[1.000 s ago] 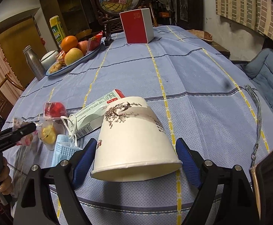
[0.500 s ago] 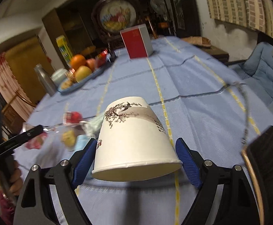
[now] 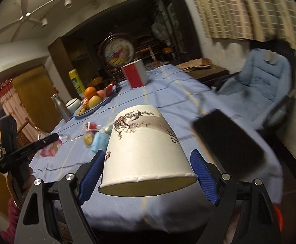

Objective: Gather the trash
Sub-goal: 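Carry the cup and wrapper to the red wastebasket and open both tools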

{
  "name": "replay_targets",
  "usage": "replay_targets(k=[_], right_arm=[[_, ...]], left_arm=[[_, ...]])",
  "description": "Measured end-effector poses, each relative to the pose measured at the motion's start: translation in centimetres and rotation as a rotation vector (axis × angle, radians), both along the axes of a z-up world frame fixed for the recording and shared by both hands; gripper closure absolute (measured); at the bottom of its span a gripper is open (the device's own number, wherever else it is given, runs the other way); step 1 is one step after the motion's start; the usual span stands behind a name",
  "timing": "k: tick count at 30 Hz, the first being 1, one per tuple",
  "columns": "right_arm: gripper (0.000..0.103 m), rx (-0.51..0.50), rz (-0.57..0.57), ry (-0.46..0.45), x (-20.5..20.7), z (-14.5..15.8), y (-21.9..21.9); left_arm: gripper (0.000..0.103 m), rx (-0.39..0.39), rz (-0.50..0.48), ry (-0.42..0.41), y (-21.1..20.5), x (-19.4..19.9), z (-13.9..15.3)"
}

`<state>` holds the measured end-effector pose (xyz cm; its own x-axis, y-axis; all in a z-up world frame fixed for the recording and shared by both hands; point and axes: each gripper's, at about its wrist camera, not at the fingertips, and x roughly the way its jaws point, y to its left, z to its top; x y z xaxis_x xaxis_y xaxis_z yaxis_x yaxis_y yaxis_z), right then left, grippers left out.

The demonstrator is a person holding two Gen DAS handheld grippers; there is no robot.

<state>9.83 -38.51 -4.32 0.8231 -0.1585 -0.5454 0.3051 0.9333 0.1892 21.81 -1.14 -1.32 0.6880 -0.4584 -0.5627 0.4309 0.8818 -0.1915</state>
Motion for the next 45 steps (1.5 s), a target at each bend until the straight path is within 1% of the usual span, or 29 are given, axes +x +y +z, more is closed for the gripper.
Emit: replay_targets(k=[1, 3, 5, 6, 9, 10, 12, 13, 16, 17, 18, 20, 24, 28, 31, 33, 35, 36, 37, 40, 45], right_arm=[[0.019, -0.003, -0.028, -0.002, -2.1, 0.0, -0.7], [0.019, -0.013, -0.071, 0.005, -4.9, -0.4, -1.7], [0.019, -0.028, -0.128, 0.028, -8.0, -1.1, -2.8], [0.019, -0.029, -0.149, 0.04, -8.9, -1.6, -3.3], [0.019, -0.014, -0.228, 0.096, -12.3, -3.9, -5.4], [0.019, 0.004, -0.255, 0.117, -13.4, -5.1, -6.3], [0.017, 0.031, -0.281, 0.159, -14.7, -7.1, -7.6], [0.016, 0.014, -0.31, 0.204, -14.9, -8.7, -8.4], [0.015, -0.083, -0.393, 0.357, -14.2, -12.2, -9.6], [0.015, -0.096, -0.405, 0.379, -14.2, -12.9, -9.9], [0.015, -0.101, -0.412, 0.377, -14.4, -13.0, -10.1], [0.014, -0.094, -0.425, 0.336, -15.3, -12.6, -10.6], [0.013, -0.075, -0.498, 0.233, -18.4, -10.8, -12.2], [0.013, 0.02, -0.568, 0.102, -22.1, -9.0, -14.2], [0.013, 0.089, -0.583, 0.039, -24.1, -8.8, -15.7], [0.013, 0.106, -0.594, 0.022, -24.8, -8.9, -16.0], [0.013, 0.107, -0.599, 0.018, -25.1, -9.0, -16.2], [0.013, 0.107, -0.6, 0.019, -25.2, -9.2, -16.2], [0.013, 0.109, -0.6, 0.021, -25.3, -9.4, -16.3], [0.013, 0.116, -0.593, 0.017, -25.5, -9.6, -16.6], [0.013, 0.131, -0.579, 0.007, -25.1, -9.6, -16.5]], left_arm=[[0.043, 0.003, -0.022, -0.001, -1.0, -0.5, 0.1], [0.043, 0.008, -0.073, 0.004, -3.2, -1.5, 0.1], [0.043, 0.01, -0.138, 0.019, -6.0, -2.3, -0.2], [0.043, 0.01, -0.166, 0.027, -7.2, -2.5, -0.5], [0.043, 0.016, -0.257, 0.055, -11.4, -3.5, -1.3], [0.043, 0.02, -0.294, 0.063, -13.1, -4.1, -1.7], [0.043, 0.027, -0.341, 0.072, -15.5, -4.9, -2.3], [0.043, 0.033, -0.371, 0.082, -17.1, -5.3, -2.8], [0.043, 0.053, -0.441, 0.121, -20.7, -6.3, -4.3], [0.043, 0.064, -0.459, 0.132, -21.7, -6.5, -4.8], [0.043, 0.077, -0.477, 0.143, -22.6, -6.8, -5.3], [0.043, 0.111, -0.52, 0.166, -25.0, -7.3, -6.4], [0.043, 0.153, -0.587, 0.199, -28.3, -8.2, -8.2], [0.043, 0.196, -0.659, 0.221, -32.2, -9.5, -9.8], [0.043, 0.224, -0.701, 0.239, -34.7, -10.2, -11.1], [0.042, 0.234, -0.72, 0.252, -36.3, -10.4, -11.8], [0.033, 0.254, -0.727, 0.267, -37.7, -10.7, -12.7], [0.024, 0.264, -0.719, 0.267, -38.1, -10.8, -13.0], [0.018, 0.272, -0.71, 0.269, -38.5, -10.8, -13.4], [0.014, 0.286, -0.702, 0.279, -38.7, -10.8, -13.8], [0.012, 0.299, -0.663, 0.255, -38.2, -10.5, -13.2]])
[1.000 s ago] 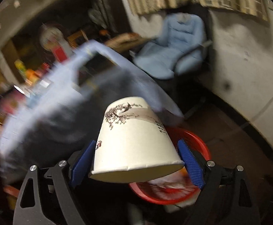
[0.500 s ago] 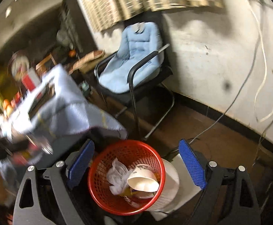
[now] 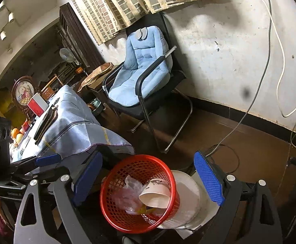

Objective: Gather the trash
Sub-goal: 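Carry the cup and wrapper to the red wastebasket and open both tools, then return both tools over the table toward the mask and fruit cup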

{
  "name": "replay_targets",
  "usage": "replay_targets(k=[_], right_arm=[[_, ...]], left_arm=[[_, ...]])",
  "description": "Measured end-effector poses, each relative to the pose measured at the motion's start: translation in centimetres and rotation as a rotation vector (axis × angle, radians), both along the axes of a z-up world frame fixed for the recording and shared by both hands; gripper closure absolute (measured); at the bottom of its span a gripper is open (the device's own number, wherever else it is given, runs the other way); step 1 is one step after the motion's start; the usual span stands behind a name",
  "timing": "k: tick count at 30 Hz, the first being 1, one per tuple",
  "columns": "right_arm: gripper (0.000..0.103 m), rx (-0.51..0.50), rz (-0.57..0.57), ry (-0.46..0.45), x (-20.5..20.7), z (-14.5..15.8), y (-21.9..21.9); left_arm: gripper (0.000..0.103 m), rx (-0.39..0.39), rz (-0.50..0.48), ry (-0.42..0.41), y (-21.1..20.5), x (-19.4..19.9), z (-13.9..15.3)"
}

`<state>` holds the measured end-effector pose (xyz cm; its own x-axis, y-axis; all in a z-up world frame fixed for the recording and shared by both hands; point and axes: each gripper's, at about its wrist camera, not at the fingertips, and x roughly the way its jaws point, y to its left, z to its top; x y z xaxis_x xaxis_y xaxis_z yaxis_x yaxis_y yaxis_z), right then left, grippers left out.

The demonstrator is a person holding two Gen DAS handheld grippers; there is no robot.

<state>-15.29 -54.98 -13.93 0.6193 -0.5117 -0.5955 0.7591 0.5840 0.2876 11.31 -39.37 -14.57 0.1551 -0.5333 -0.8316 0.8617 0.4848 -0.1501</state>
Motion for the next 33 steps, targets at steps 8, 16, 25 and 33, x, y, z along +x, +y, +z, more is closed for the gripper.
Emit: replay_targets(k=[8, 16, 25, 33], right_arm=[[0.013, -0.034, 0.041, 0.0, 1.2, 1.6, 1.8], [0.011, -0.112, 0.122, 0.014, 3.8, 4.6, 5.2], [0.007, -0.174, 0.261, 0.034, 9.1, 7.4, 10.2], [0.006, -0.179, 0.413, 0.078, 16.3, 8.0, 14.7]], left_arm=[[0.011, -0.041, 0.068, -0.056, 2.8, 1.3, 2.7], [0.009, -0.118, 0.165, -0.115, 7.8, 2.8, 6.6], [0.007, -0.125, 0.331, -0.247, 16.9, 5.8, 10.2], [0.007, -0.043, 0.617, -0.308, 28.9, 13.5, 11.5]])
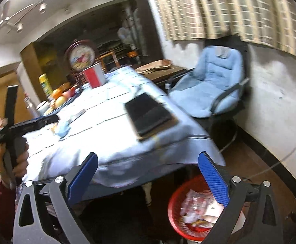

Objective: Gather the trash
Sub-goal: 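Return both tools over the table toward the mask and fruit cup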

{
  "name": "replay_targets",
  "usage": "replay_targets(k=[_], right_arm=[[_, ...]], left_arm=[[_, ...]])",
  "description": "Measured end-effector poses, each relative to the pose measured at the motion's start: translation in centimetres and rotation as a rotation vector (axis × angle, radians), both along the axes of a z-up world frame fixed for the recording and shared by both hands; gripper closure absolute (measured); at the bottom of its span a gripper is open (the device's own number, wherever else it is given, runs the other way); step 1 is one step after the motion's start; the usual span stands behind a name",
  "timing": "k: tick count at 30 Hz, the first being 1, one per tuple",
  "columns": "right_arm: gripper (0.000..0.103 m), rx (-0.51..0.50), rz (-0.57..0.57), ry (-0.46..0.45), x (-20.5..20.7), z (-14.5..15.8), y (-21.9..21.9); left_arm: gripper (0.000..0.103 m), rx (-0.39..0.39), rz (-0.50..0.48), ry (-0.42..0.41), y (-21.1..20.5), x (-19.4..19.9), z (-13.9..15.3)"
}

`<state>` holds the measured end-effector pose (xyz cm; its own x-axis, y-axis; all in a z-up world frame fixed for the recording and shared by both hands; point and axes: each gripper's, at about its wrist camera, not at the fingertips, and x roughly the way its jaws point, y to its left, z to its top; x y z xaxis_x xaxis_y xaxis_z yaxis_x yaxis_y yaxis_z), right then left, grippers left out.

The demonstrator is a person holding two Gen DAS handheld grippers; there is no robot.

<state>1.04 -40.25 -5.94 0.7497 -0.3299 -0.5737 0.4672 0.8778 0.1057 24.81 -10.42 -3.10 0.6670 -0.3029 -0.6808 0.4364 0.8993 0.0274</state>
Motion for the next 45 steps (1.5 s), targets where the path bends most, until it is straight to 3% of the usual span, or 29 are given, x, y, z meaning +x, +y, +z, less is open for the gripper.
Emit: replay_targets(k=[2, 6, 11, 22, 32, 39, 45], right_arm=[[0.006, 0.008, 0.039, 0.011, 1.9, 0.0, 1.1], [0.006, 0.004, 0.109, 0.04, 5.5, 0.0, 3.6], [0.006, -0.024, 0.171, 0.079, 9.1, -0.1, 6.2], [0.006, -0.006, 0.242, 0.124, 14.3, -1.0, 8.7], [0.006, 0.056, 0.35, 0.183, 21.3, -2.6, 10.8], [0.011, 0.02, 0.432, 0.251, 27.6, -4.7, 13.7], [0.025, -0.012, 0.436, 0.316, 32.5, -6.5, 15.0]], left_arm=[[0.007, 0.013, 0.093, 0.006, 3.5, 2.8, 0.0], [0.007, 0.015, 0.187, 0.058, 8.3, 7.0, -1.2], [0.007, 0.007, 0.202, 0.159, 10.3, 10.5, -4.2], [0.006, 0.077, 0.212, 0.213, 10.8, 12.9, -7.4], [0.005, 0.1, 0.247, 0.221, 11.5, 13.1, -7.7], [0.006, 0.052, 0.411, 0.243, 15.2, 13.9, -7.3], [0.006, -0.038, 0.436, 0.256, 16.9, 14.0, -6.6]])
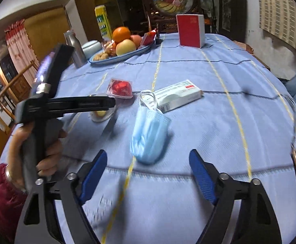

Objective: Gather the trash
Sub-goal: 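Return both tools over the table toward the mask and fruit cup, then grasp the blue face mask with the right tool while the left tool grasps the fruit cup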

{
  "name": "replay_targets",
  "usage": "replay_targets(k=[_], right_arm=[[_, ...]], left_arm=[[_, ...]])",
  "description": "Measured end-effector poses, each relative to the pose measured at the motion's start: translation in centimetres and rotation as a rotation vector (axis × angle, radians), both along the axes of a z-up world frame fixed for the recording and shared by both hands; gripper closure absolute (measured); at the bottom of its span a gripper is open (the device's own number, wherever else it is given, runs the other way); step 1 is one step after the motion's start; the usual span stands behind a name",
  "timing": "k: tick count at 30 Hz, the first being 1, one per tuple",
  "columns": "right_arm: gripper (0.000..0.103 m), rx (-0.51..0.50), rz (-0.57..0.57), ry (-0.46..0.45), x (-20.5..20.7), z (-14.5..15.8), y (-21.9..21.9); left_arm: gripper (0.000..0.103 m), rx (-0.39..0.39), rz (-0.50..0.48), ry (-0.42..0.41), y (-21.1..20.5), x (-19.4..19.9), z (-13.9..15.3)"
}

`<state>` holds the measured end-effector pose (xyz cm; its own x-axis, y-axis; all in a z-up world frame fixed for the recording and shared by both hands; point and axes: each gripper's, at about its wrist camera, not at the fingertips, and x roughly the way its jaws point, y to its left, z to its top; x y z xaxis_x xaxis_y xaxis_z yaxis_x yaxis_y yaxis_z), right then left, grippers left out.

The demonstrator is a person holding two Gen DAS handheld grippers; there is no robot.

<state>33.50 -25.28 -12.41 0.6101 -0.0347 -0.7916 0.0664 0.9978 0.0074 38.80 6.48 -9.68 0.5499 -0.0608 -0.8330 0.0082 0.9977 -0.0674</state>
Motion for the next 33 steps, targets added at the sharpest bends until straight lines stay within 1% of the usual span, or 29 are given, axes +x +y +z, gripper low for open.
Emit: replay_targets(k=[3, 4, 5, 6, 7, 8, 9, 12, 15, 16, 19, 21, 24, 26, 27, 28, 30, 33], right_arm=[[0.029, -0.017, -0.011, 0.03, 1.8, -0.8, 0.2], [0.034, -0.011, -0.015, 0.042, 2.2, -1.0, 0.1], [0.043, -0.004, -0.02, 0.049, 2.5, -1.1, -0.1], [0.049, -0.008, -0.03, 0.06, 2.7, -1.3, -0.3], [0.07, -0.01, -0.041, 0.067, 2.8, -1.4, -0.6], [0.078, 0.004, -0.049, 0.066, 2.6, -1.4, -1.0], [0.079, 0.013, -0.058, 0.051, 2.2, -1.2, -1.4], [0.08, -0.056, -0.117, -0.008, 0.4, -0.1, -3.0], [0.08, -0.073, -0.157, -0.016, -0.7, 0.3, -5.0], [0.08, -0.054, -0.174, -0.011, -1.1, 0.3, -6.0], [0.08, 0.048, -0.195, -0.004, -1.4, 0.1, -8.1], [0.079, 0.062, -0.189, -0.001, -1.2, 0.0, -8.2], [0.076, 0.026, -0.164, -0.006, -1.3, 0.0, -7.2], [0.074, 0.002, -0.151, -0.012, -1.3, 0.1, -6.6], [0.074, -0.005, -0.154, -0.016, -1.4, 0.2, -6.6], [0.074, -0.009, -0.164, -0.022, -1.5, 0.3, -6.7], [0.073, 0.003, -0.171, -0.026, -1.7, 0.3, -7.0], [0.073, 0.017, -0.18, -0.027, -1.9, 0.3, -7.3]], left_arm=[[0.006, -0.019, -0.006, -0.016, 0.0, -0.1, 0.4], [0.006, -0.024, -0.014, -0.021, -0.1, -0.1, 0.6], [0.006, -0.026, -0.021, -0.025, -0.2, -0.2, 0.7], [0.006, -0.027, -0.027, -0.028, -0.3, -0.2, 0.7], [0.006, -0.028, -0.036, -0.03, -0.5, -0.3, 0.7], [0.006, -0.027, -0.042, -0.031, -0.7, -0.3, 0.7], [0.006, -0.025, -0.046, -0.031, -0.8, -0.3, 0.7], [0.007, -0.021, -0.066, -0.03, -1.2, -0.4, 0.6], [0.007, -0.007, -0.09, -0.029, -1.8, -0.5, 0.5], [0.009, 0.002, -0.104, -0.028, -2.1, -0.6, 0.4], [0.013, 0.022, -0.135, -0.021, -2.8, -0.7, 0.0], [0.018, 0.031, -0.15, -0.014, -3.1, -0.7, -0.3], [0.024, 0.05, -0.153, -0.023, -3.3, -0.7, -0.4], [0.035, 0.034, -0.152, -0.031, -3.1, -0.9, -0.2], [0.043, 0.018, -0.153, -0.035, -2.9, -0.9, 0.0], [0.048, 0.005, -0.152, -0.042, -2.7, -1.0, 0.2], [0.054, -0.015, -0.154, -0.056, -2.5, -1.2, 0.5], [0.054, -0.039, -0.16, -0.076, -2.4, -1.6, 1.1]])
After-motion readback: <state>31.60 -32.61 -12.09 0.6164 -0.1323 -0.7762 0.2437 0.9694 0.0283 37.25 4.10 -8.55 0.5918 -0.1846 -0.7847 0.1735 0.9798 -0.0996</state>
